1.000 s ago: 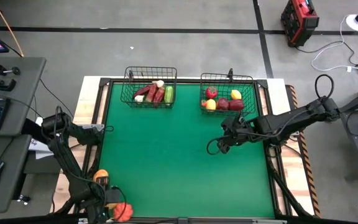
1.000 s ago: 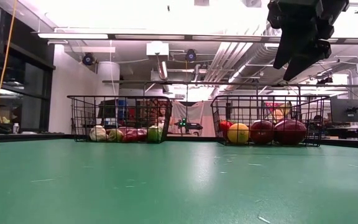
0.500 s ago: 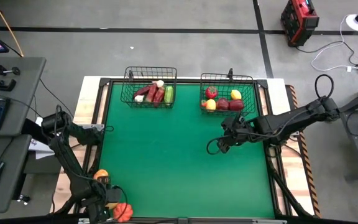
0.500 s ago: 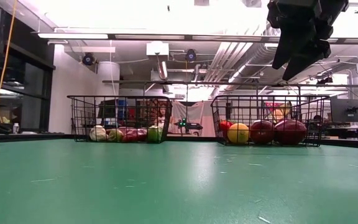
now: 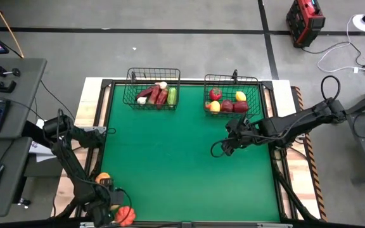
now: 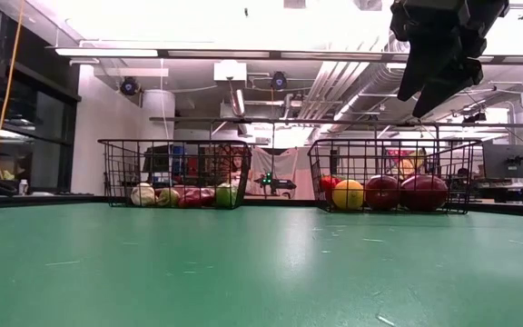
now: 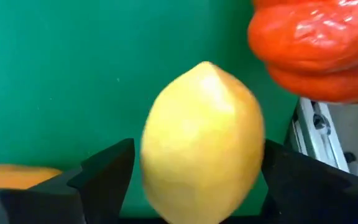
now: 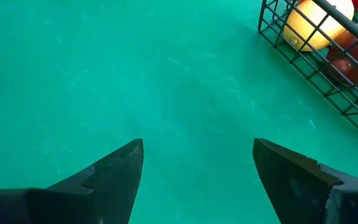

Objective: Sort produce into baskets
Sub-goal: Put the yellow lemon into the right wire basket

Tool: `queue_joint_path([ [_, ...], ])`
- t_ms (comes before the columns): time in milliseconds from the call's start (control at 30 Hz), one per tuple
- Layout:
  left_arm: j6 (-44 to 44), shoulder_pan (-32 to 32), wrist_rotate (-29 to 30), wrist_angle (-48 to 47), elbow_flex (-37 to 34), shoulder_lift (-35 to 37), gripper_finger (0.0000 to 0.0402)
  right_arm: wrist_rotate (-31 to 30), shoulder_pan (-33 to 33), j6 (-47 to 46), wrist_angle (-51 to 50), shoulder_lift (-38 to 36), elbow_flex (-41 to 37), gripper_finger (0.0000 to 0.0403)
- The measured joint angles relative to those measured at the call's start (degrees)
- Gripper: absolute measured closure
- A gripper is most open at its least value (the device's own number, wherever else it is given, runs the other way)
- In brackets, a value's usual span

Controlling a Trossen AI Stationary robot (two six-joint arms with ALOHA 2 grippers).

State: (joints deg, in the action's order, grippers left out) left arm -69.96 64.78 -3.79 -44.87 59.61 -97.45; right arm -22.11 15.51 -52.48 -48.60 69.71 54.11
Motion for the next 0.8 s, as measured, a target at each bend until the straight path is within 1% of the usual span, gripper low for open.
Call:
queue_joint_path([
  [133, -1.37, -0.01, -0.47, 0.79, 0.00, 0.00, 0.0073, -0.06, 0.00, 0.50, 0.00, 0.00, 0.00, 0.0107],
  [300, -1.34, 0.00, 4.37, 3.53, 0.07, -0.26, 0.0073, -0.33, 0.00, 1.50, -0.01, 0.00, 0.00, 0.0107],
  [367, -1.44, -0.30, 5.40, 4.47, 0.07, -0.26, 0.0073, -0.46, 0.00, 1.52, 0.00, 0.00, 0.00, 0.0107],
  [433, -2.30, -0.33, 4.90, 5.47, 0.11, -0.26, 0.0073, -0.90, 0.00, 1.52, -0.02, 0.00, 0.00, 0.0107],
  [633, -3.90, -0.27, 0.60, 4.78, 0.11, -0.78, 0.0073, -1.64, 0.00, 2.91, -0.04, 0.00, 0.02, 0.0107],
  [800, -5.34, -0.27, 0.47, 4.07, 0.11, -0.85, 0.0073, -1.83, 0.00, 4.61, -0.20, 0.00, 0.02, 0.0107],
])
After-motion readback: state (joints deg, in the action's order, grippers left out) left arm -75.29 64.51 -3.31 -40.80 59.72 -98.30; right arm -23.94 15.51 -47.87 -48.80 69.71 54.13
